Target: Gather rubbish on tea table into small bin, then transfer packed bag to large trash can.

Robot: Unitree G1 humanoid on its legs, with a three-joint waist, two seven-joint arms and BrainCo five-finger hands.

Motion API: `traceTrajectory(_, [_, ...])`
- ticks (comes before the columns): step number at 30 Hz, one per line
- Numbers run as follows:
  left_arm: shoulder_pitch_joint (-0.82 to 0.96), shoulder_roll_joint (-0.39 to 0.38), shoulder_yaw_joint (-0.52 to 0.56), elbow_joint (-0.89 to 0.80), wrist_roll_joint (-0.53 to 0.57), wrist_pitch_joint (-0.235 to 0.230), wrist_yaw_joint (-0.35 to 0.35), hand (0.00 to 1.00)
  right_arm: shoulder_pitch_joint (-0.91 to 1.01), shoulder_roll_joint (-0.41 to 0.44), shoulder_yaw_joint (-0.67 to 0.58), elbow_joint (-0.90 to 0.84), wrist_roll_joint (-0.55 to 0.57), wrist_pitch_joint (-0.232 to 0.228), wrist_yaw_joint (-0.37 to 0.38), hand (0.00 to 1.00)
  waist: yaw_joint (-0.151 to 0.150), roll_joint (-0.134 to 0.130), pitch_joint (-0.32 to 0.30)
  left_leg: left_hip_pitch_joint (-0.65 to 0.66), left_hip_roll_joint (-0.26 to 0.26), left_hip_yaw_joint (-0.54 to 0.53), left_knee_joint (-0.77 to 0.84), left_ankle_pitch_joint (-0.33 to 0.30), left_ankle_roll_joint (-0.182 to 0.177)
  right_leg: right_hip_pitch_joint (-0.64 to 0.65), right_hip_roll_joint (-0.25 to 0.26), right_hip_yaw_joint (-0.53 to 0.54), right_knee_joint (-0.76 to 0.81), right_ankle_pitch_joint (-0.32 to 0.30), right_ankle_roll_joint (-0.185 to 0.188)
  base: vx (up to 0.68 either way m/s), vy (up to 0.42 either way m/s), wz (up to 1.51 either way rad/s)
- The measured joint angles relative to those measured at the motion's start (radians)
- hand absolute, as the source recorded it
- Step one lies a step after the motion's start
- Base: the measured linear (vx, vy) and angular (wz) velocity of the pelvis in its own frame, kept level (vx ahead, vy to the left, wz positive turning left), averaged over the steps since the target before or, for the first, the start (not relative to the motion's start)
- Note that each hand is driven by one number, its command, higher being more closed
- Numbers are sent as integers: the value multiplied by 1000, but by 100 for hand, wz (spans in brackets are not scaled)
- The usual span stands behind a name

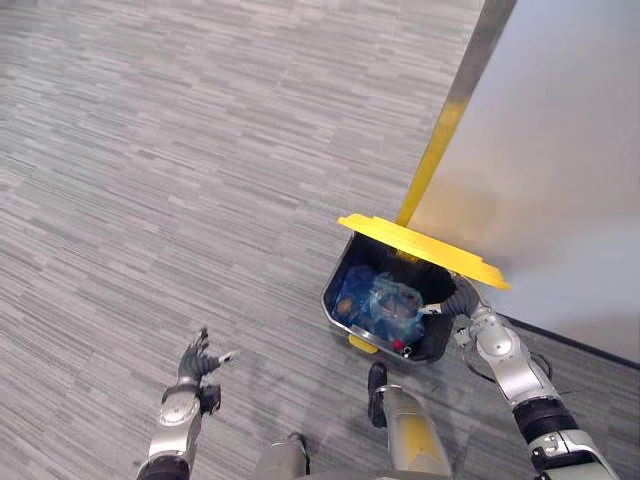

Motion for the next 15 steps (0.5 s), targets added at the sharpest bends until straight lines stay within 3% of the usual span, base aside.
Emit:
traceTrajectory(2, [24, -1, 4, 33, 7, 2, 0, 0, 36, 24, -16, 7, 1, -1, -1, 0, -7, -13, -2, 31, -4, -2, 1, 0, 0, 32, -1, 1, 1, -3, 4, -91, -38, 2])
traceTrajectory(4, [54, -2, 11, 53, 29, 8, 0, 0, 70, 56, -16, 41, 10, -1, 0, 0, -12, -42, 2, 69, -17, 2, 1, 0, 0, 64, -5, 10, -4, -10, 15, -110, -11, -9])
traceTrajectory(7, [67, -15, 27, 71, 37, 15, 0, 0, 119, 92, -16, 109, 23, 0, -1, 0, -13, -83, 10, 74, -49, 5, 37, 0, 0, 76, -15, 32, -25, 11, 55, -190, 33, -19])
traceTrajectory(8, [81, -27, 28, 71, 37, 17, 0, 0, 146, 110, -16, 124, 49, 5, -1, 0, -7, -100, 16, 65, -71, 2, 59, 9, 17, 85, -12, 47, -78, 33, 88, -193, 87, -68])
traceTrajectory(9, [101, -50, 38, 71, 33, 17, 1, 0, 152, 130, -20, 147, 72, 6, -2, 0, 2, -66, 25, 52, -44, 28, 34, 37, 51, 77, -15, 18, -61, 7, 99, -221, 89, -78])
traceTrajectory(10, [101, -63, 39, 76, 25, 20, 1, 0, 159, 143, -30, 160, 84, 6, -3, 0, 4, -72, 28, 46, -42, 60, 36, 43, 54, 46, -30, 17, 47, -26, 59, -251, 100, -83])
traceTrajectory(12, [105, -103, 39, 85, 14, 32, 3, 0, 218, 206, -104, 213, 99, 16, -5, 0, 25, -82, 31, 42, -37, 124, 47, 59, 56, 26, -88, 22, 450, -115, 23, -245, 90, -63])
traceTrajectory(14, [114, -130, 39, 67, -19, 41, 4, 0, 235, 249, -143, 247, 111, 34, -9, 0, 50, -84, 23, 40, -19, 171, 28, 76, 44, 52, -105, 69, 601, -135, 11, -173, -46, -77])
traceTrajectory(15, [116, -146, 48, 56, -29, 42, 4, 0, 237, 264, -153, 269, 117, 37, -10, 0, 59, -84, 12, 7, -1, 186, 28, 87, 27, 109, -117, 92, 581, -118, 15, -146, -136, -71])
